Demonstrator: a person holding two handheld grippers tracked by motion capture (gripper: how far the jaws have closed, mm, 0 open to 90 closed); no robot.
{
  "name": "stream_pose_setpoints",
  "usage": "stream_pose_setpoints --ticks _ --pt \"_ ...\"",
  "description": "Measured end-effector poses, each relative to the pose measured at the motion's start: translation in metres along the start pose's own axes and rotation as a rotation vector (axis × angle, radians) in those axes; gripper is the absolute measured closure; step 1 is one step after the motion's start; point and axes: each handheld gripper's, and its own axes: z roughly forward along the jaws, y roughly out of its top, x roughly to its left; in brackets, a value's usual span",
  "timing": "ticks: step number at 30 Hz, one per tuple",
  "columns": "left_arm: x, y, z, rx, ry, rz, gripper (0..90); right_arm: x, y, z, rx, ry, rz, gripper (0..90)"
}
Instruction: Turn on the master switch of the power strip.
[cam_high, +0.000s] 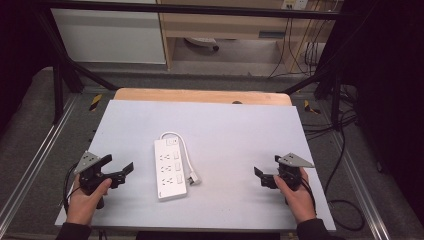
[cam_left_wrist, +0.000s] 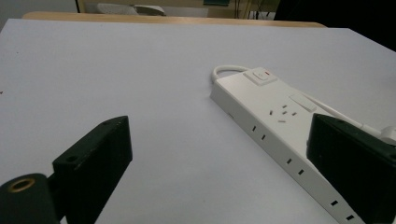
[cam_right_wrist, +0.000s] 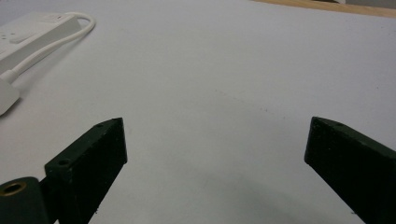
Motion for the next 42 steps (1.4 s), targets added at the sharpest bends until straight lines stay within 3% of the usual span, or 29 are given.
stream_pose_setpoints --ticks 12,18,29,35,42 --pt "-0.003 0.005 -0.002 -0.022 -0.006 0.009 6.7 0.004 0.000 0.001 0.004 -0.002 0.005 5.4" --pt "-0.010 0.014 -0.002 -0.059 -0.009 0.026 6.0 0.007 0.001 0.000 0.005 -0.008 -0.002 4.3" --pt "-0.032 0.044 0.024 -0.071 -0.043 0.011 6.3 0.009 0.005 -0.001 -0.014 -0.016 -0.004 4.0" --pt "-0.044 0.059 0.038 -0.074 -0.052 0.041 6.9 0.010 0.005 -0.001 -0.008 -0.007 -0.007 4.1" --pt "-0.052 0.071 0.053 -0.045 -0.043 0.075 8.5 0.009 0.004 -0.001 -0.002 -0.006 0.006 4.2"
